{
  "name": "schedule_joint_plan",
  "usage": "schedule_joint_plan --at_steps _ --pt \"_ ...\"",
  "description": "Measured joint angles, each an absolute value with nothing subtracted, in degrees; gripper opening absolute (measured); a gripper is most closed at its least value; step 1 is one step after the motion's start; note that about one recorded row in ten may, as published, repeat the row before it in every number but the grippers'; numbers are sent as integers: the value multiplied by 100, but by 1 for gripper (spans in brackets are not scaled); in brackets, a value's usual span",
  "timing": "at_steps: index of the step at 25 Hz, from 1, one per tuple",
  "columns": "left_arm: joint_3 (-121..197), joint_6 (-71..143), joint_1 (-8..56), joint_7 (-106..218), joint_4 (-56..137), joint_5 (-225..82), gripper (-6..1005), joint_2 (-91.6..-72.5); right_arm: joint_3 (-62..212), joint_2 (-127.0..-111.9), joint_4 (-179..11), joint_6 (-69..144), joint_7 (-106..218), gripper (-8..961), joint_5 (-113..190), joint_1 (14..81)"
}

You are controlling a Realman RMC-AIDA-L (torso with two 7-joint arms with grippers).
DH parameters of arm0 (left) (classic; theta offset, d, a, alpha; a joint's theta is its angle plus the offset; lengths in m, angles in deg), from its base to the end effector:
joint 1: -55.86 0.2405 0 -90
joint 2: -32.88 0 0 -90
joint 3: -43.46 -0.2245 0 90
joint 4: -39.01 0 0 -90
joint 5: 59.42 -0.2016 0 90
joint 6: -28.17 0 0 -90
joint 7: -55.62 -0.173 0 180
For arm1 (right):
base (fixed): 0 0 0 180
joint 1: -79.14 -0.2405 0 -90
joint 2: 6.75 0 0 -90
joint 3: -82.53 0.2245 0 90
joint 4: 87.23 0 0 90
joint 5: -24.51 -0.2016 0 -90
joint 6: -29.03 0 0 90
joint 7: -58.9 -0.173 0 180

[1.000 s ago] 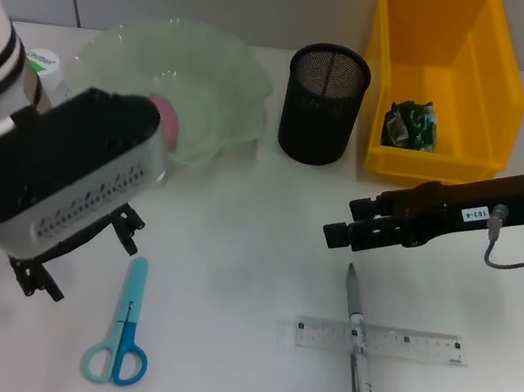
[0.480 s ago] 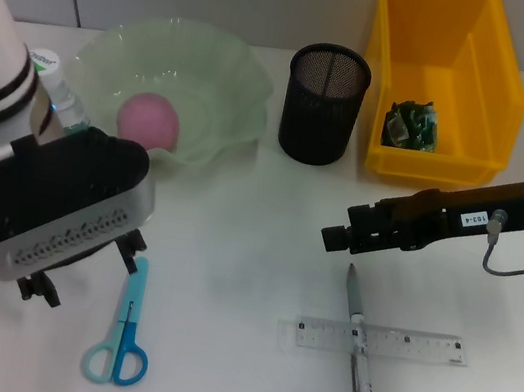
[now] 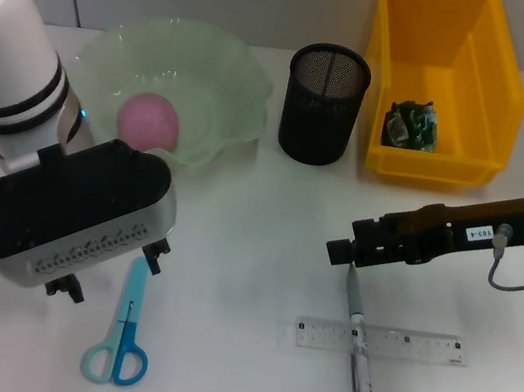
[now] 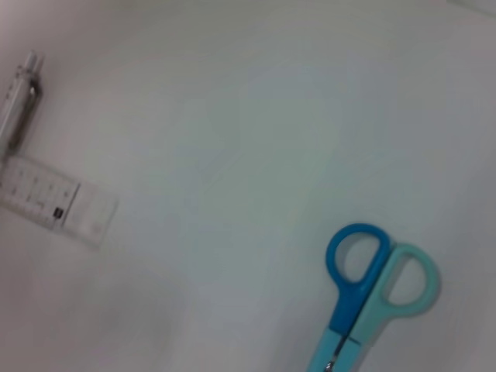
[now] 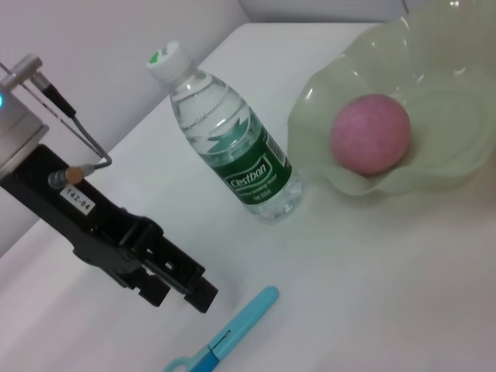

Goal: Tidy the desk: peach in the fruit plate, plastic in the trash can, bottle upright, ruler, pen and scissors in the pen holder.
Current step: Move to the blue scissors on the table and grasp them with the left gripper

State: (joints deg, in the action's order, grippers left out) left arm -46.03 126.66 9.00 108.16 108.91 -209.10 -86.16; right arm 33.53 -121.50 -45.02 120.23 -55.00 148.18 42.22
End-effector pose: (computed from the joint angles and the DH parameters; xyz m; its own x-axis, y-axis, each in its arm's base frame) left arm -0.1408 0.3189 -0.0398 0.3175 -0.9163 -0.2442 -0.7392 -0.4005 0.5415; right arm 0.2087 0.3334 -0.0036 0.6779 -0.6980 -0.2307 -0.7128 -0.7009 0.0258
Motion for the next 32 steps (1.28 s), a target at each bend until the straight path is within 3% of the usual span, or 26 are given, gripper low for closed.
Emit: schedule_joint_plan --at_steps 32 --pt "-4713 12465 446 10806 10385 -20909 817 -8630 3470 -12159 -4566 12013 -5026 808 14817 4230"
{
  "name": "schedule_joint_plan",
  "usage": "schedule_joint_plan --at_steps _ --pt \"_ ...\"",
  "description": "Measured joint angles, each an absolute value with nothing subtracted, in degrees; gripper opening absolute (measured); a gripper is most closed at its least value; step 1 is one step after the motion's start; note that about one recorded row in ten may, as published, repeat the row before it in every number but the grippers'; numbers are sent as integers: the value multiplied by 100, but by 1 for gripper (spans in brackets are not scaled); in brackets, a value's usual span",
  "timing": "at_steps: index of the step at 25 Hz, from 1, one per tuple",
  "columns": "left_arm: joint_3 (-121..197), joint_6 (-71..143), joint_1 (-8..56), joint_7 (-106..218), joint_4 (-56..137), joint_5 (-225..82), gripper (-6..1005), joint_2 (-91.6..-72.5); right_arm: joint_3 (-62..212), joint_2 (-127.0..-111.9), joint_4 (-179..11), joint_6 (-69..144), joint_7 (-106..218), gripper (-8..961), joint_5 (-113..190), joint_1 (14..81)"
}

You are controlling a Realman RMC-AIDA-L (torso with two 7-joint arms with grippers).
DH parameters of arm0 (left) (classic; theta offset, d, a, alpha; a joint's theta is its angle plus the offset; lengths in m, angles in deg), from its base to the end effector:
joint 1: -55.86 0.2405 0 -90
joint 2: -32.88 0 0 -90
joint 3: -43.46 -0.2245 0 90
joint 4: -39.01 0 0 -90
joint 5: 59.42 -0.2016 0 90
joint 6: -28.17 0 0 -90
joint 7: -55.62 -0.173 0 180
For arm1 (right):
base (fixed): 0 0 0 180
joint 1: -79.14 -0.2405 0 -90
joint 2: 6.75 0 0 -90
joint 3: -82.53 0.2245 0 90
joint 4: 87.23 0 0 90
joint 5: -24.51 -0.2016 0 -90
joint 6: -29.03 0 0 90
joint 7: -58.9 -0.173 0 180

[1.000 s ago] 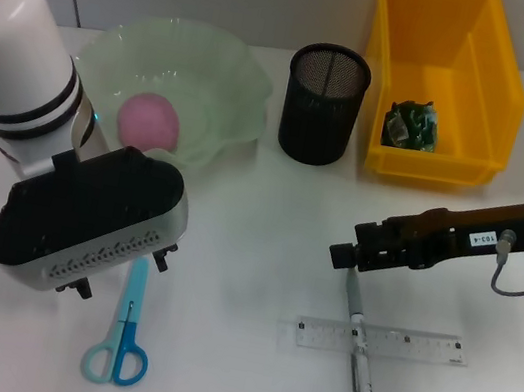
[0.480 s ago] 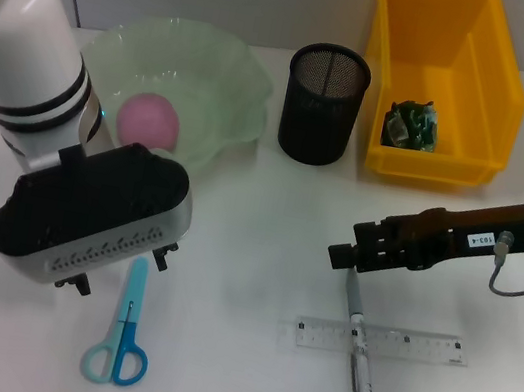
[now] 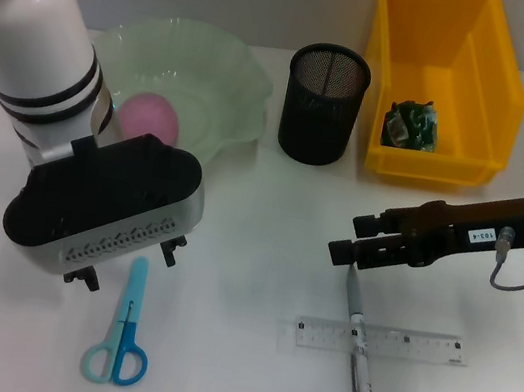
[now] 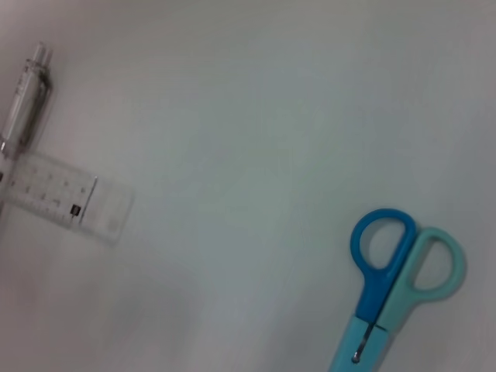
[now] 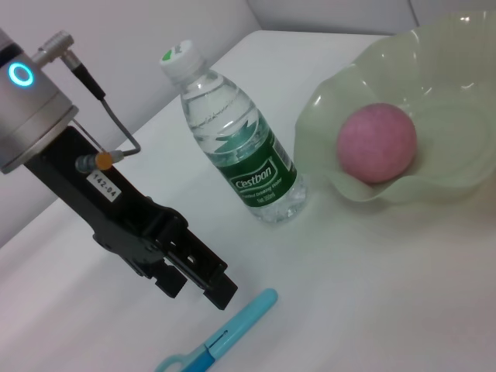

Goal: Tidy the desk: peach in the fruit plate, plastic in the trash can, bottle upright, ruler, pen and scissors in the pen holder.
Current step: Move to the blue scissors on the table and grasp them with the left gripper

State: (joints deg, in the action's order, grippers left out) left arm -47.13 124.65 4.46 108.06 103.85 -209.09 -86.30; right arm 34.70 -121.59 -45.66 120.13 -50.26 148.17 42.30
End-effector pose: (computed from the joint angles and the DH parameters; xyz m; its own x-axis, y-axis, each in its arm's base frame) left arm -0.1321 0.3271 -0.0489 0.2824 -0.9300 -0.2354 -0.7368 -0.3674 0.5676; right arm 0.2101 0.3336 -0.0032 0.7192 -0.6487 -0.2488 -0.6677 -0.7444 0.0109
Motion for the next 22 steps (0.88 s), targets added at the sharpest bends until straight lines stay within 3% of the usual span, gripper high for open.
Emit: schedule_joint_plan --at_steps 19,22 --pt "-5171 12352 435 10377 10090 -20601 811 -8630 3472 -12148 -4566 12036 -5012 806 14828 4249" --pt "-5241 12171 422 10246 9929 -20619 755 -8630 3472 -12148 -4576 12026 -5011 807 14833 4256"
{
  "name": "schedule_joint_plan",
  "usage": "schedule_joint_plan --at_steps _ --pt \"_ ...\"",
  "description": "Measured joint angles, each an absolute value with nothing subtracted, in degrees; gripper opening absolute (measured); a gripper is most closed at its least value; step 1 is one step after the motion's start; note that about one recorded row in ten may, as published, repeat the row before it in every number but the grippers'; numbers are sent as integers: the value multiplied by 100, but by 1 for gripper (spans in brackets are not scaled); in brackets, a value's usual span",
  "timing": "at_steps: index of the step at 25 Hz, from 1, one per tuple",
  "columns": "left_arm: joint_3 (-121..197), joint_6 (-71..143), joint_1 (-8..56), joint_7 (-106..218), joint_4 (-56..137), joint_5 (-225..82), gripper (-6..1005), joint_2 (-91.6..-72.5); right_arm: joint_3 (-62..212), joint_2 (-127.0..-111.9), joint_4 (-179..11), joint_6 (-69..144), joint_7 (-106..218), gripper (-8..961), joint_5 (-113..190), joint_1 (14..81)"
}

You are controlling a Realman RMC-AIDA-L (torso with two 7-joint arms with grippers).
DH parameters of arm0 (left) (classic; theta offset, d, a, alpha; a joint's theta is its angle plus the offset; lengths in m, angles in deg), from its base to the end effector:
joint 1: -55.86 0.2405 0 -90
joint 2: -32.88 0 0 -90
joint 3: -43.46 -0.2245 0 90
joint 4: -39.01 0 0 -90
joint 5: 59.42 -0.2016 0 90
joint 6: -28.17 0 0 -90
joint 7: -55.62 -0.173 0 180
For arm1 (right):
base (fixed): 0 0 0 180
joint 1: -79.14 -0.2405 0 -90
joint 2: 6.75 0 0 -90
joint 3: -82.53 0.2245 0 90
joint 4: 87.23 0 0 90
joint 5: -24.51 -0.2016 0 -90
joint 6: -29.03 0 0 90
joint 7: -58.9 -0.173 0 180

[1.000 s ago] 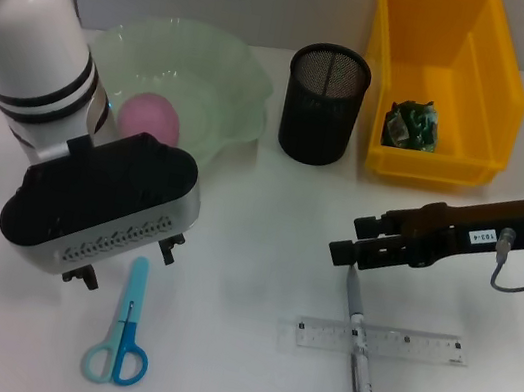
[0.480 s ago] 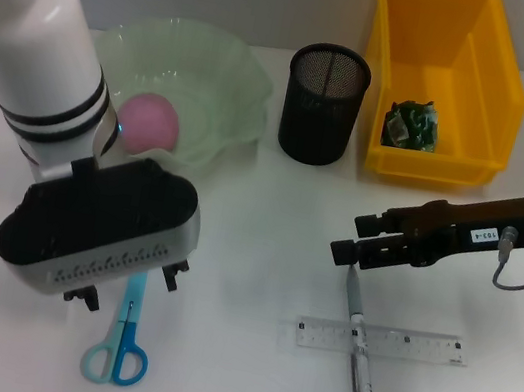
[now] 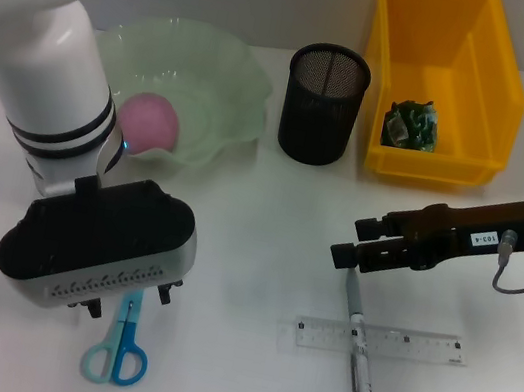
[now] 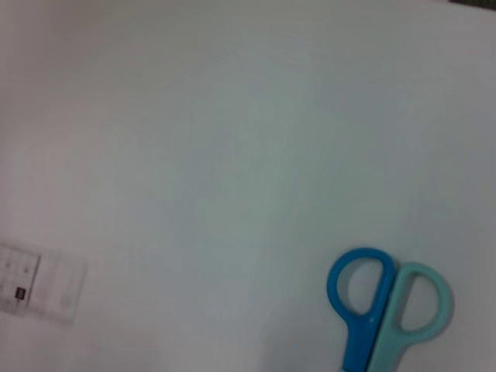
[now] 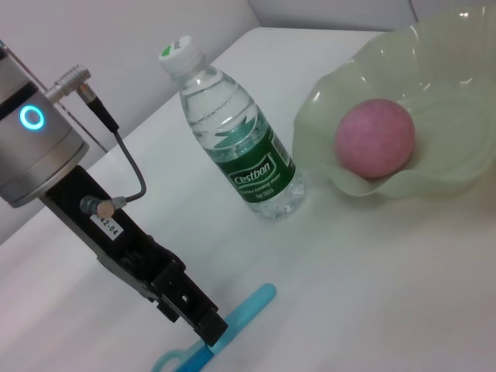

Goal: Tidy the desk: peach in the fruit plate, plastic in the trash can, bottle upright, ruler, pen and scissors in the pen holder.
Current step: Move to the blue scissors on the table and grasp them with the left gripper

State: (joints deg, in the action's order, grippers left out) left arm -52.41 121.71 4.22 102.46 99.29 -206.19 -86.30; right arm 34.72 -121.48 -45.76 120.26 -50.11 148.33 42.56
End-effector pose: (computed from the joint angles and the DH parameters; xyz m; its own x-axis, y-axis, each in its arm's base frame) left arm -0.1436 0.3168 -0.0669 0.2118 -0.9690 -0.1269 -0.7432 -0.2440 0.6230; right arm 0.2124 0.3322 -0.0029 0.7179 -0.6515 -0.2452 -0.6700 -0.7423 0.0108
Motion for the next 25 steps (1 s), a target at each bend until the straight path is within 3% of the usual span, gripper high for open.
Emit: schedule_joint_plan --at_steps 2,21,25 --pt "-5255 12132 422 10211 9896 -20621 717 -8630 3472 -12144 -4596 12012 -5012 807 14838 4260" --pt "-5439 11912 317 9919 9549 -20578 707 -8631 3451 -12124 -4645 11997 -5005 806 14860 4241" --pt "-5453 11889 271 9864 9435 -20555 655 -8631 3439 -12114 -4645 11995 -5003 807 14862 4218"
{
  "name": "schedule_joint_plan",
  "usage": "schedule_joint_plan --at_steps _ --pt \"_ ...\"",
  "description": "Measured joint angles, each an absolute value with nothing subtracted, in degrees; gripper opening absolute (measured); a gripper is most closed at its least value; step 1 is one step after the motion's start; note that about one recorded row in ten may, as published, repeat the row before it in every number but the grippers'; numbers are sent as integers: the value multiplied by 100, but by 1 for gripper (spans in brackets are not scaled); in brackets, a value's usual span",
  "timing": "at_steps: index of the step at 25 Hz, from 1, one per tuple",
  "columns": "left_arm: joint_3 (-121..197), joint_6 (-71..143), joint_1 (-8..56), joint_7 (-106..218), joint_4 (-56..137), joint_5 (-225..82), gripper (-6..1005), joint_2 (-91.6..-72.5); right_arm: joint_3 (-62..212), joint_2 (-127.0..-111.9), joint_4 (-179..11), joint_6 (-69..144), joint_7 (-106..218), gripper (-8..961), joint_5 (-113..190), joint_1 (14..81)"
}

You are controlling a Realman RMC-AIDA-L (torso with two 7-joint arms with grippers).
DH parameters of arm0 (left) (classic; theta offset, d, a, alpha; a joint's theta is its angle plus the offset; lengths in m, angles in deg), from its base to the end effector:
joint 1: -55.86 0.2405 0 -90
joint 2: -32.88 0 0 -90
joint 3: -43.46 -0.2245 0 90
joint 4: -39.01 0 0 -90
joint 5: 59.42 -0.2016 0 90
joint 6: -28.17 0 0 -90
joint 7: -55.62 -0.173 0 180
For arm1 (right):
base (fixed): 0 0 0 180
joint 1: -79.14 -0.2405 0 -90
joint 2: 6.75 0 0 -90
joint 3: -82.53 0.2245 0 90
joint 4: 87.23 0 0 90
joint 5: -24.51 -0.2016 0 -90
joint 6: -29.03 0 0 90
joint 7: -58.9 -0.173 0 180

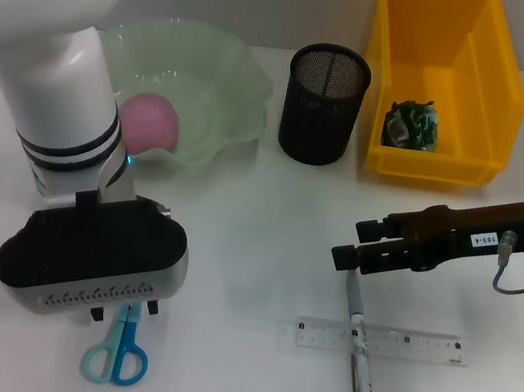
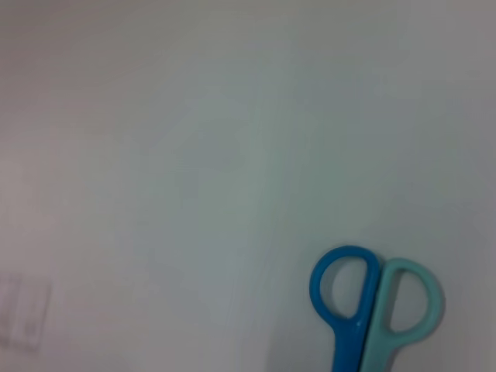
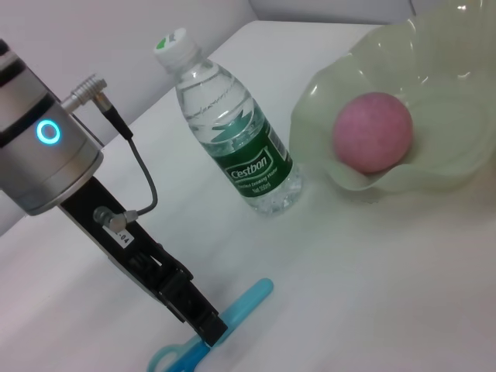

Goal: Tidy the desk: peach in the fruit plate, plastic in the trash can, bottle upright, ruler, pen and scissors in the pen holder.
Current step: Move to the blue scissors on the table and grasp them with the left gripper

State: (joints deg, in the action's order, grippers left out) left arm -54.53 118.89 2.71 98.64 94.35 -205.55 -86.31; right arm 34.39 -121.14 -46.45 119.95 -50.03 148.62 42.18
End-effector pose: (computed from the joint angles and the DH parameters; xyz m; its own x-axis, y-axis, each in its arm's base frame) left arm -0.1530 0.3177 -0.0753 0.1677 -0.9825 -0.0807 -0.7356 -0.1792 0.6533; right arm 0.2136 0.3329 -0.0034 0.7208 -0.6524 -0.2341 -0.6696 -0.7426 0.0077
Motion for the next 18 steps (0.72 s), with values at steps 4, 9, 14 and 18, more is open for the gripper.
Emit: schedule_joint_plan --at_steps 4,9,14,18 --pt "-5453 11876 260 9847 9389 -20535 600 -8631 3456 -12104 -4645 12014 -5002 807 14862 4212" --pt "-5439 11812 242 9789 9328 -20495 556 -8631 3463 -12099 -4645 12007 -5000 807 14862 4222" --pt "-5452 11750 234 9766 9273 -20474 556 -8631 3464 -12099 -4645 11994 -4999 808 14862 4235" --pt "-5454 11706 232 9763 9255 -20470 557 -8631 3459 -12099 -4645 11985 -4999 807 14862 4241"
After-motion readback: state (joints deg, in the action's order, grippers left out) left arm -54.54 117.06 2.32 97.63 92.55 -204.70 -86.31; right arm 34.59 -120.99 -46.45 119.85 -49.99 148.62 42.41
